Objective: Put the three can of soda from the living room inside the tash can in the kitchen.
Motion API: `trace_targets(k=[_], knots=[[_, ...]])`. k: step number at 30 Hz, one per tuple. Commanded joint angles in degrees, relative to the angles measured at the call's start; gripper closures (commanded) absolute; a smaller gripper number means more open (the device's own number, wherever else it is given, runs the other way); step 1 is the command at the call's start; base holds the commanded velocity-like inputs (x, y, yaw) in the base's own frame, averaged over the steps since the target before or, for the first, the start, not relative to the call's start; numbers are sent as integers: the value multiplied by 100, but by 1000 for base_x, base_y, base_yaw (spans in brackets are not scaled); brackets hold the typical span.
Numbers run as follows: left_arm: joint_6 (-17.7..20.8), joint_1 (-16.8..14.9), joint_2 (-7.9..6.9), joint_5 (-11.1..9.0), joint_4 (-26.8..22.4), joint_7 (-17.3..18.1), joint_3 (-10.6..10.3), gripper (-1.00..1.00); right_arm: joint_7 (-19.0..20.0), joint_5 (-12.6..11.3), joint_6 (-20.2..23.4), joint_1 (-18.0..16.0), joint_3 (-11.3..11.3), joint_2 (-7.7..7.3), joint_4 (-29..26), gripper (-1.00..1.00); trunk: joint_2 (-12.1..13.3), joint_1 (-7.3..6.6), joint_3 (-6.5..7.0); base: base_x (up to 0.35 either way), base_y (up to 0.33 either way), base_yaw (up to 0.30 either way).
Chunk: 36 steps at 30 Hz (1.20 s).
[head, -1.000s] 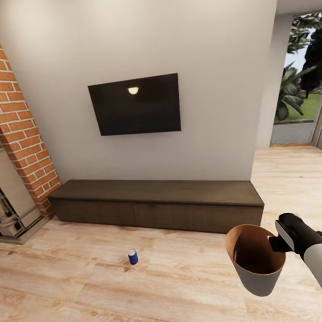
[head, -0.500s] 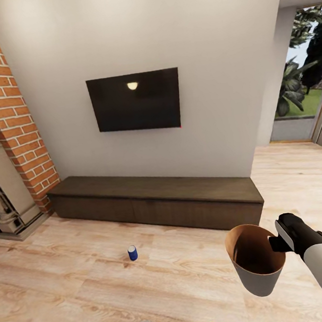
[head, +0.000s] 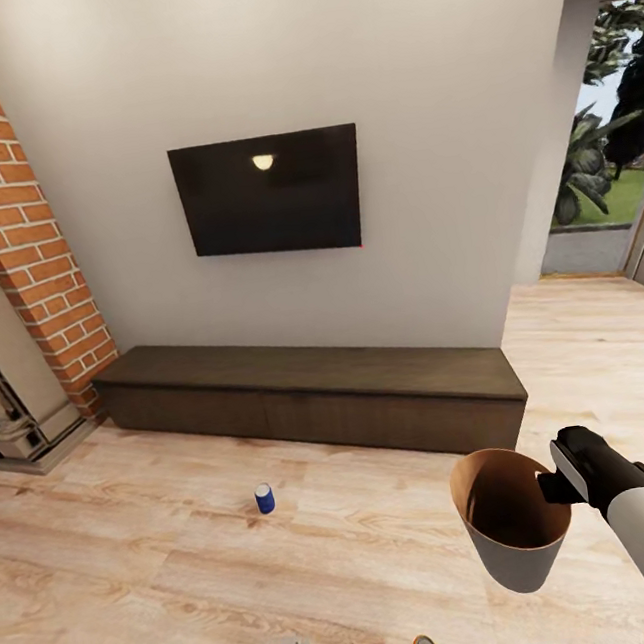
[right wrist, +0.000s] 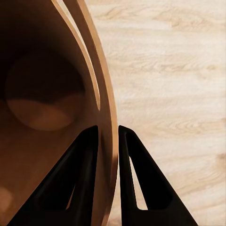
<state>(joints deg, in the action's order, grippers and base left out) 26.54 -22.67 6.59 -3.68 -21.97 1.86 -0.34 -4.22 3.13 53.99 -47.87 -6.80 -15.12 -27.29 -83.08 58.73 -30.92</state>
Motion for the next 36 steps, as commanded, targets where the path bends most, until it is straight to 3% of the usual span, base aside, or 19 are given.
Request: trace_targets(k=[1,12,28,36], knots=[[0,0,0,0,0,3,0,-100,17,-32,-3,-3,-5,0,-3,100,-1,0,-9,0,0,0],[-26,-1,-23,-14,-54,39,3,-100,18,-23,-3,-3,-5,0,-24,100,-1,0,-98,0,0,0],[-60,0,-26,-10,-67,126,-3,-100,18,-23,-3,-3,-5,0,-38,100,-1,0,-109,0,0,0],[-69,1,-26,-10,-69,137,-1,-100,18,-23,-3,-3,-5,0,-39,100,-321,175,-253,0,0,0]])
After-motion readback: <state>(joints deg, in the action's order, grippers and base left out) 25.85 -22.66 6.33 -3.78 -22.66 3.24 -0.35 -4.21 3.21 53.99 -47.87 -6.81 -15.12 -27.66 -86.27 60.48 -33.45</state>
